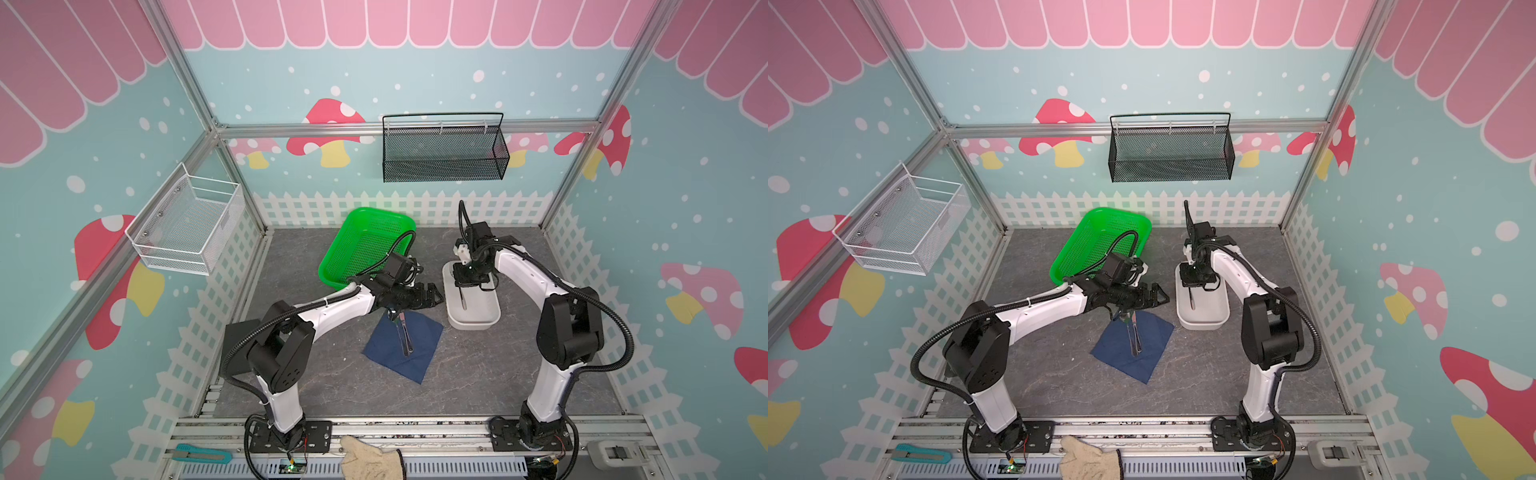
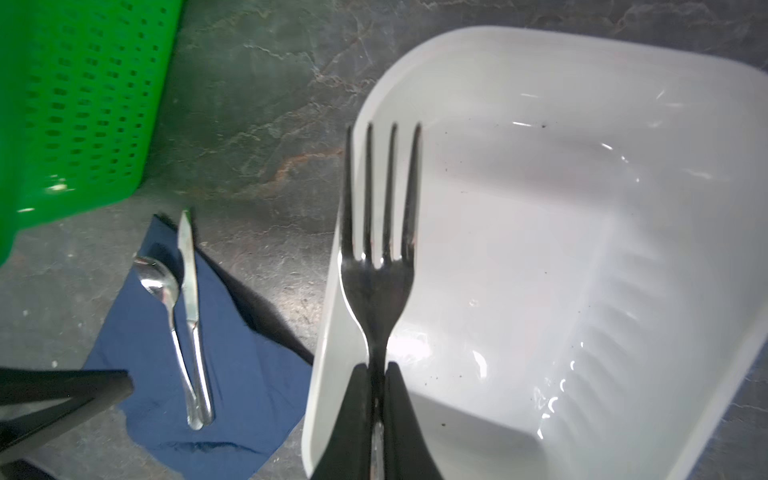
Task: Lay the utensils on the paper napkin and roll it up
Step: 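Lift the fork and carry it over the blue napkin with the right gripper, then lower the fork beside the spoon on the napkin and open the right gripper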
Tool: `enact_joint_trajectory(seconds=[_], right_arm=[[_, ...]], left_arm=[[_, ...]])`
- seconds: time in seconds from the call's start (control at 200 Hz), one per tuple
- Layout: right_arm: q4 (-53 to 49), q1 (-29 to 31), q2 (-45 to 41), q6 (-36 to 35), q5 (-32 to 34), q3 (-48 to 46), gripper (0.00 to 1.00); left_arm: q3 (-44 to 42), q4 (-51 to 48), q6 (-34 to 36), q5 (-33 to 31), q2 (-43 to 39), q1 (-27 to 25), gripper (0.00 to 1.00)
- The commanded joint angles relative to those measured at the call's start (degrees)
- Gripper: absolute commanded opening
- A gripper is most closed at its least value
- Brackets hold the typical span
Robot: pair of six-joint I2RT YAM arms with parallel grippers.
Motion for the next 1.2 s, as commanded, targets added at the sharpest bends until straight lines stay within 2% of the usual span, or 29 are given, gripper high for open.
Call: enact_joint_trajectory(seconds=[0.0,0.285,0.69,1.006,1.191], right_arm=[[-1.4,1.3,-3.2,0.8,-3.6,-1.0,0.08],[0.8,10.9,-3.3,5.1,-4.1,-2.3,0.08],[10.3,20.8,0.7,13.5,-6.9,-7.8,0.08],[17.5,27.2,5.4,19.9,-7.7,-10.2,0.08],[19.2,28.7,7.6,21.5,-7.8,-10.3,0.08]], left_arm=[[-1.6,1.3,0.1,-2.0,-3.0,0.1,1.0],[-9.6,2.4,-1.5,-6.1,-11.2,0.8,0.99],[-25.6,2.3,-4.0,-11.1,-26.9,5.3,0.99],[-29.6,1.8,-3.7,-12.1,-31.4,7.5,0.99],[-29.9,1.5,-3.4,-11.8,-31.7,8.4,0.99]])
